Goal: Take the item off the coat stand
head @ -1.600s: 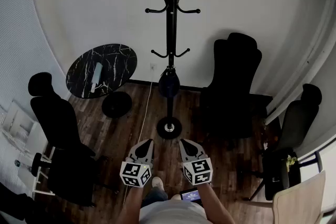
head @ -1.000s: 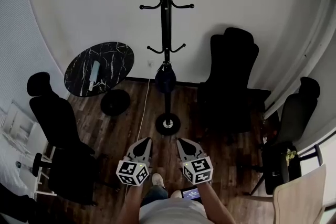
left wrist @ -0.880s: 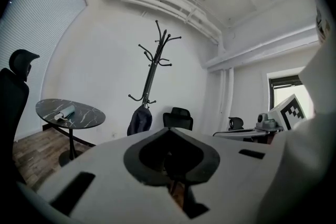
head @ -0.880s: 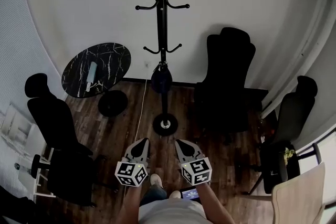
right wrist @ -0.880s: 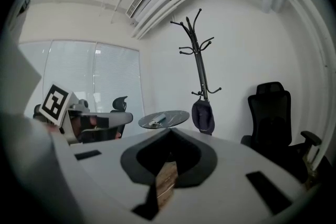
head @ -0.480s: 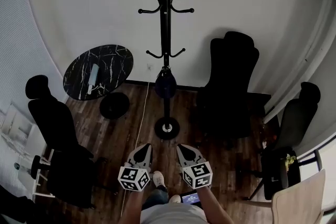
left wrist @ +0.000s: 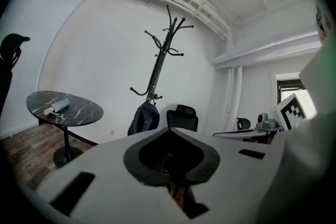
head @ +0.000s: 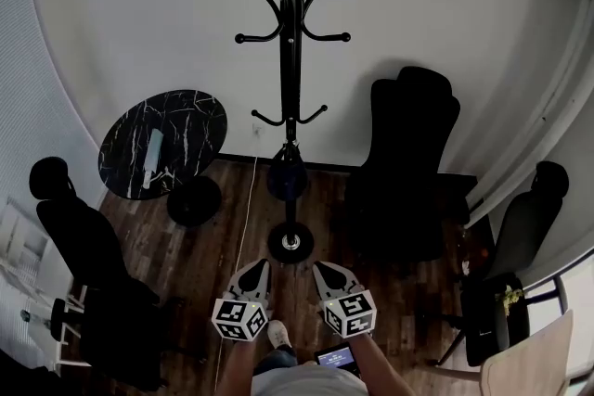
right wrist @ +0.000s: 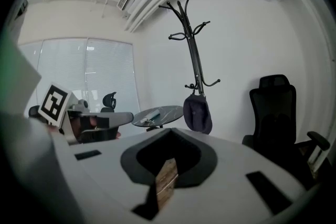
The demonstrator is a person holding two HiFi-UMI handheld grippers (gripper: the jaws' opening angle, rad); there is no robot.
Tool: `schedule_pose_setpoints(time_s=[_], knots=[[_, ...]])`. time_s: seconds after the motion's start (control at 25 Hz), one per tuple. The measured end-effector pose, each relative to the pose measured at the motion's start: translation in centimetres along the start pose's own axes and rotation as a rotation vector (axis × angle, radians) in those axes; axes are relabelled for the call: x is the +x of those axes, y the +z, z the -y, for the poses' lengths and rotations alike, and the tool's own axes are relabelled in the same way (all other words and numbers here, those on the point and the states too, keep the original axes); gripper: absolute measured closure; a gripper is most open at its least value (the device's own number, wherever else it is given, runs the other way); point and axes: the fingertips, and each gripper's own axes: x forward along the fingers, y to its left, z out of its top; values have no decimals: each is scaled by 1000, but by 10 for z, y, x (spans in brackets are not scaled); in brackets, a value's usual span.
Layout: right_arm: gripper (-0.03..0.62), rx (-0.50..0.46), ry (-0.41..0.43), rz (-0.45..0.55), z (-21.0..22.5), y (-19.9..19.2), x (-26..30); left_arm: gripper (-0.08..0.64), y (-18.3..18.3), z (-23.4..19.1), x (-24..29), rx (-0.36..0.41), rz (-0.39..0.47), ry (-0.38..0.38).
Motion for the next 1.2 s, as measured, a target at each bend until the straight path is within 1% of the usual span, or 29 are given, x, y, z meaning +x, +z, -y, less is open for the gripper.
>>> schedule_pose_setpoints(time_s=[0.32, 0.48, 0.6, 0.72, 0.88, 1.0, 1.08, 1.2], knots=[[580, 11, -46, -10, 35, 24, 59, 540, 23, -38, 65, -1, -8, -43], [580, 24, -91, -3, 50, 34, 86, 540, 32, -60, 93, 1, -20, -64], [580, 42, -125, -7, 62, 37, 105, 540, 38, -75, 111, 4, -29, -82], [580, 67, -143, -10, 70, 39, 123, 540, 44, -86, 123, -11, -19, -102], [580, 56, -157, 13, 70, 44, 135, 540, 49, -94, 135, 1, -17, -134], [580, 48, -156, 21, 65, 44, 136, 540, 46, -100, 139, 10, -27, -135], [580, 59, -158, 20, 64, 40, 134, 540, 41, -99, 139, 19, -37, -137], [580, 73, -190, 26, 71, 36, 129, 540, 38, -93, 141, 37, -46, -148]])
